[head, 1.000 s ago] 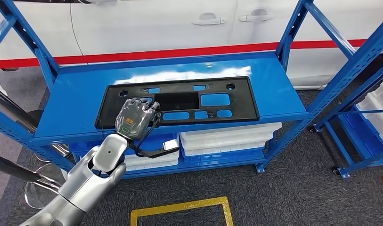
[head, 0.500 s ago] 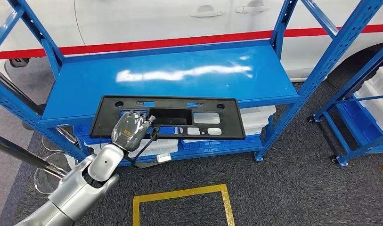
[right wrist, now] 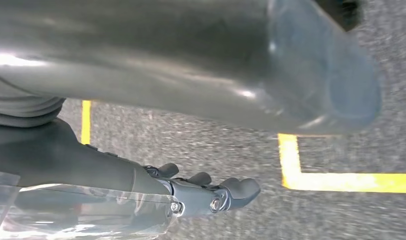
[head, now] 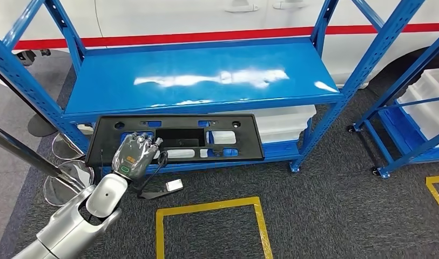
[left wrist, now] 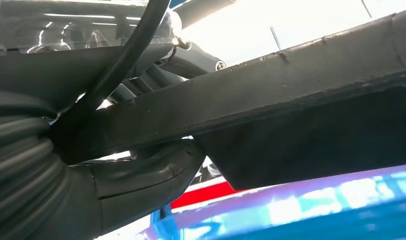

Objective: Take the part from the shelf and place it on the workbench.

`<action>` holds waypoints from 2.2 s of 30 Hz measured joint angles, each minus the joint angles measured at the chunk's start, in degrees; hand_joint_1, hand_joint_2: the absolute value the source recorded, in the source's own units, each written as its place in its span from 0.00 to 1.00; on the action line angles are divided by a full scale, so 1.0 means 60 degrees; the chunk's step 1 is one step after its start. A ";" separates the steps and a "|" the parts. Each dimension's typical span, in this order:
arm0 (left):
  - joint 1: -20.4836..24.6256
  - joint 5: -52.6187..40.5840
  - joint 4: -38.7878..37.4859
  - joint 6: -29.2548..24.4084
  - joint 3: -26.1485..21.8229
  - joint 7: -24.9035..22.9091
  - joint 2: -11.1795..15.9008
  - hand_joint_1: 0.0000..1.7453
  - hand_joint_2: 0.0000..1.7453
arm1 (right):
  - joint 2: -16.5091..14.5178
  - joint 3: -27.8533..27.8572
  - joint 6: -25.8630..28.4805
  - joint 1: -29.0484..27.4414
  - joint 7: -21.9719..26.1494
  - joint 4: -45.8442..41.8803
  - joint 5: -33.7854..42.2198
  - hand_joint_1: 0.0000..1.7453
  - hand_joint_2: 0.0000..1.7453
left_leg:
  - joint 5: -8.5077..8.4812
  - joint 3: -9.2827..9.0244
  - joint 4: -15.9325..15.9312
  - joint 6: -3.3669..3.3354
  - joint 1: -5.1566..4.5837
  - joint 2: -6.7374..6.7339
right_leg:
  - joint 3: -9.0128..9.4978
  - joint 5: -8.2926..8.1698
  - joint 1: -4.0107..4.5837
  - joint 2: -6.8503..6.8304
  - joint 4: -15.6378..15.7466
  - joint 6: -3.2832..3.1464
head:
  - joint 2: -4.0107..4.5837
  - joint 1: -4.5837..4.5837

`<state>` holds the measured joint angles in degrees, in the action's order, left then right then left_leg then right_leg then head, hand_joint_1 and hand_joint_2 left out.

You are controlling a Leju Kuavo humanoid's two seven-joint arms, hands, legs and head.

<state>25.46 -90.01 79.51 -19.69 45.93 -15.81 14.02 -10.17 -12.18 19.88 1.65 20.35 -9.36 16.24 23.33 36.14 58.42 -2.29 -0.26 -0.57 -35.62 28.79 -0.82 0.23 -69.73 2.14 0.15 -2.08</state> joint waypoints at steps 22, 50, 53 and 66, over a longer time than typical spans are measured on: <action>0.0399 0.0000 0.0683 -0.0719 0.1396 -0.1788 0.0798 1.00 1.00 | 0.0000 0.0052 0.0125 -0.0020 -0.0085 0.0005 -0.0077 0.00 0.00 | 0.0956 -0.1054 0.0066 0.0230 0.0161 0.0086 | -0.0583 -0.0992 -0.0072 -0.0016 0.1550 0.0047 | 0.0000 0.0003; -0.0290 0.0004 0.1720 -0.0646 -0.0026 -0.0079 0.1459 1.00 1.00 | -0.0064 0.0101 0.0043 0.0013 0.0320 -0.0014 0.0058 0.00 0.00 | 0.0983 -0.1053 0.0091 0.0597 0.0200 0.0143 | -0.0305 -0.0892 0.0040 -0.0042 0.1687 -0.0298 | 0.0000 0.0000; -0.0349 0.0004 0.1744 -0.0638 -0.0100 -0.0019 0.1459 1.00 1.00 | -0.0065 0.0110 0.0029 -0.0008 0.0327 -0.0005 0.0063 0.00 0.00 | 0.0757 -0.0837 0.0050 0.0343 0.0230 0.0095 | -0.0491 -0.0795 0.0028 -0.0032 0.1523 -0.0127 | 0.0000 0.0001; -0.0934 0.0004 0.1923 -0.0550 -0.1203 0.0953 0.1288 1.00 1.00 | -0.0067 0.0187 -0.0020 0.0053 0.0446 -0.0014 0.0103 0.00 0.00 | -0.0426 0.0217 -0.0082 0.0391 0.0136 -0.0006 | 0.1243 0.0176 0.0197 -0.0006 0.2077 -0.0454 | 0.0000 -0.0001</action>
<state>19.86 -89.99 91.05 -22.99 38.71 -10.09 21.75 -10.58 -11.06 19.76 1.96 23.03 -9.44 16.86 20.77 37.45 57.92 0.05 0.56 -0.61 -28.16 29.84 0.36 0.20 -57.26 -0.59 0.15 -2.08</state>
